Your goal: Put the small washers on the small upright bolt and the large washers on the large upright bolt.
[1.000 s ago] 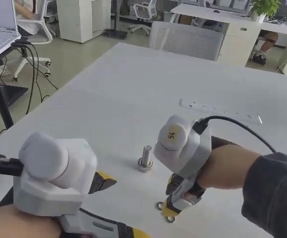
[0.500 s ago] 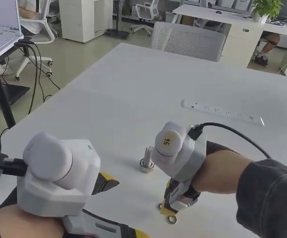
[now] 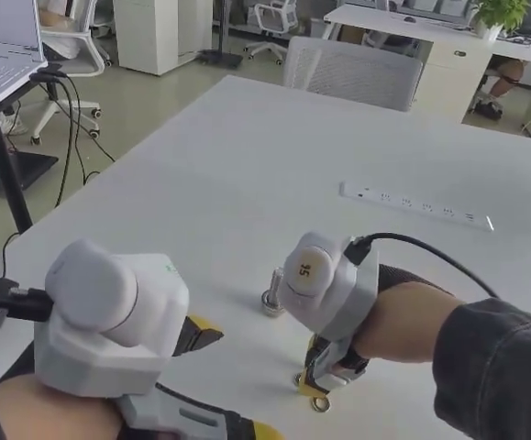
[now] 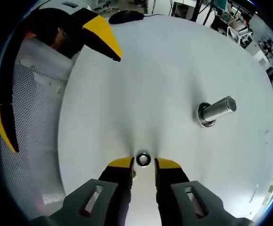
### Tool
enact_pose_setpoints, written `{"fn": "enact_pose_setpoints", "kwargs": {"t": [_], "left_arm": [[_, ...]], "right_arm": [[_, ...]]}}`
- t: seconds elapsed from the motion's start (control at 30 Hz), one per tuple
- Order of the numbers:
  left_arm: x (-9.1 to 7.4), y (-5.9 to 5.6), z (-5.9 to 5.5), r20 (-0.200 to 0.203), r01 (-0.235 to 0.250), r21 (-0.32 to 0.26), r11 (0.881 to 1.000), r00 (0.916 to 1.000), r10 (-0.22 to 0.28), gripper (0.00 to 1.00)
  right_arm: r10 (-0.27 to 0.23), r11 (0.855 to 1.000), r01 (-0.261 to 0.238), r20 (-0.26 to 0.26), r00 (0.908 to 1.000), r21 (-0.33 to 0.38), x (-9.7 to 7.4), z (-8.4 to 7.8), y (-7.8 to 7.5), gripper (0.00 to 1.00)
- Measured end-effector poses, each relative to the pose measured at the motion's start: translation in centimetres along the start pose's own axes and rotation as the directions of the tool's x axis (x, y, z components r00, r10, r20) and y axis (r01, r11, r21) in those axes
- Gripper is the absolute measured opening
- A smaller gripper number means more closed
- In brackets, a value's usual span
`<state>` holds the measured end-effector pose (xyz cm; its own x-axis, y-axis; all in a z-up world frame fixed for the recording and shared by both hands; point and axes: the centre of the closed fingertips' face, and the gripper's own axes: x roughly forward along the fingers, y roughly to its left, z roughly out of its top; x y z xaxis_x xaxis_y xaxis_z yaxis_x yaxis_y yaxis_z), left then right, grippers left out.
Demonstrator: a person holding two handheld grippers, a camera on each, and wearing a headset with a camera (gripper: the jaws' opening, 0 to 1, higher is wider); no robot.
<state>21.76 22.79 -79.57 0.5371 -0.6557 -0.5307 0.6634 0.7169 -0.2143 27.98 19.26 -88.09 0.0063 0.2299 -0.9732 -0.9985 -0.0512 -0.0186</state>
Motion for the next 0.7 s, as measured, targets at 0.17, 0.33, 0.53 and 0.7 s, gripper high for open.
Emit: {"fn": "enact_pose_setpoints", "kwargs": {"t": [0.17,0.33,0.53,0.7], "left_arm": [[-0.03,0.02,0.01,0.002,0.000,-0.002,1.000,1.0000,0.000,0.83],[-0.07,0.06,0.02,0.004,-0.002,-0.003,1.000,1.0000,0.002,0.83],[-0.12,0.09,0.00,0.006,-0.003,-0.004,1.000,1.0000,0.003,0.83],[-0.10,0.12,-0.04,0.004,-0.002,-0.004,1.000,1.0000,0.002,0.83]], "right_arm": [[-0.003,1.000,0.003,-0.002,1.0000,-0.016,-0.01,0.08,0.07,0.18],[-0.005,1.000,0.005,0.000,1.0000,-0.016,0.04,0.12,0.15,0.17],[-0.004,1.000,0.004,0.005,1.0000,-0.010,0.06,0.13,0.19,0.17],[-0.004,1.000,0.004,0.003,1.0000,-0.012,0.08,0.11,0.15,0.14]]}}
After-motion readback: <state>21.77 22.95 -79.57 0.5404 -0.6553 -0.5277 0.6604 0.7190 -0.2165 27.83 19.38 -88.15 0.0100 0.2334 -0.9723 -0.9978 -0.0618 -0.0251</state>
